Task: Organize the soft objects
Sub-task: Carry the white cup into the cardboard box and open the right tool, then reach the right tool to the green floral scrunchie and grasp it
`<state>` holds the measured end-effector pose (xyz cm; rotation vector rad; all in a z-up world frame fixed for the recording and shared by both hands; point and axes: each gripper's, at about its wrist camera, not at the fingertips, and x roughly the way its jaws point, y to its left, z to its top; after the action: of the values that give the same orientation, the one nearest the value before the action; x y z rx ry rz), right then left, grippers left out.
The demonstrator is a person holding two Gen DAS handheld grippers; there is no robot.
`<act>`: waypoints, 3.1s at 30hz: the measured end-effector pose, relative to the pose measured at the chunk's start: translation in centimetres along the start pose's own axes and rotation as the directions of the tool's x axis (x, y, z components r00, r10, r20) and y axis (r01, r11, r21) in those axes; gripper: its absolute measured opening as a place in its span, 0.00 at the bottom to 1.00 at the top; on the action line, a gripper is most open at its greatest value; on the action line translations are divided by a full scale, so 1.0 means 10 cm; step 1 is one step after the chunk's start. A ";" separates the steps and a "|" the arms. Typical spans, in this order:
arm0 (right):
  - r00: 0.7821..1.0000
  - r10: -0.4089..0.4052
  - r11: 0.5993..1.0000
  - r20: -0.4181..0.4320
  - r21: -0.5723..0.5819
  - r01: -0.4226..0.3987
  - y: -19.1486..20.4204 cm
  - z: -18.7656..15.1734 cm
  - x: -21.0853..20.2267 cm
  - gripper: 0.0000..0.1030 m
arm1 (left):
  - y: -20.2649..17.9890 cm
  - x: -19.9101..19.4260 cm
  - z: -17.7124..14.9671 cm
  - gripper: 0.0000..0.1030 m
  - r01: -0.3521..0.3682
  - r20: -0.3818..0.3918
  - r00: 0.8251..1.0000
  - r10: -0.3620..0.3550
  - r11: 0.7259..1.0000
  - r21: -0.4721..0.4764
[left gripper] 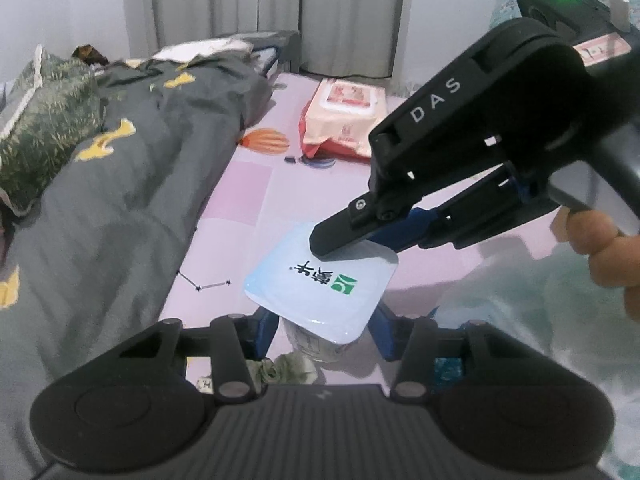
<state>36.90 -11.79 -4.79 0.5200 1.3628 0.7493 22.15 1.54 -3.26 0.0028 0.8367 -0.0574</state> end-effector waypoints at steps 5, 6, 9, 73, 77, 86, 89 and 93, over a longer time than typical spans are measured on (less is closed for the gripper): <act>0.999 0.011 1.000 0.039 -0.010 -0.011 0.11 -0.11 -0.27 0.19 | -0.11 -0.24 0.05 0.48 0.003 0.028 1.000 -0.003 1.000 0.026; 0.999 0.015 1.000 0.047 -0.005 -0.015 0.13 -0.14 -0.33 0.19 | -0.14 -0.30 0.06 0.48 0.005 0.033 0.999 -0.006 0.999 0.034; 0.997 0.026 1.000 0.074 -0.003 -0.026 0.18 -0.25 -0.52 0.19 | -0.21 -0.46 0.07 0.48 0.012 0.050 0.999 -0.015 0.999 0.047; 0.923 -0.237 0.818 0.303 0.575 0.021 -2.25 -3.23 -3.04 0.25 | -3.20 -0.74 -0.77 0.52 0.533 -0.342 0.839 -0.422 0.764 0.364; 0.916 -0.251 0.827 0.314 0.562 0.033 -2.20 -3.22 -3.08 0.30 | -3.09 -0.93 -0.67 0.54 0.528 -0.283 0.848 -0.448 0.757 0.384; 0.874 -0.294 0.873 0.388 0.482 0.080 -1.85 -3.27 -3.33 0.49 | -2.46 -1.34 -0.45 0.65 0.504 -0.135 0.862 -0.489 0.796 0.336; 0.852 -0.282 0.901 0.440 0.427 0.077 -1.63 -3.26 -3.43 0.52 | -2.08 -1.47 -0.40 0.69 0.465 -0.076 0.882 -0.465 0.835 0.294; 0.846 -0.222 0.943 0.486 0.328 0.059 -1.27 -3.15 -3.40 0.56 | -1.52 -1.57 -0.39 0.71 0.380 -0.001 0.921 -0.391 0.894 0.238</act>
<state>6.81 -48.21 4.17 0.7900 0.9902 0.2403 7.97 -12.74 6.09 0.0570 0.7693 -0.5302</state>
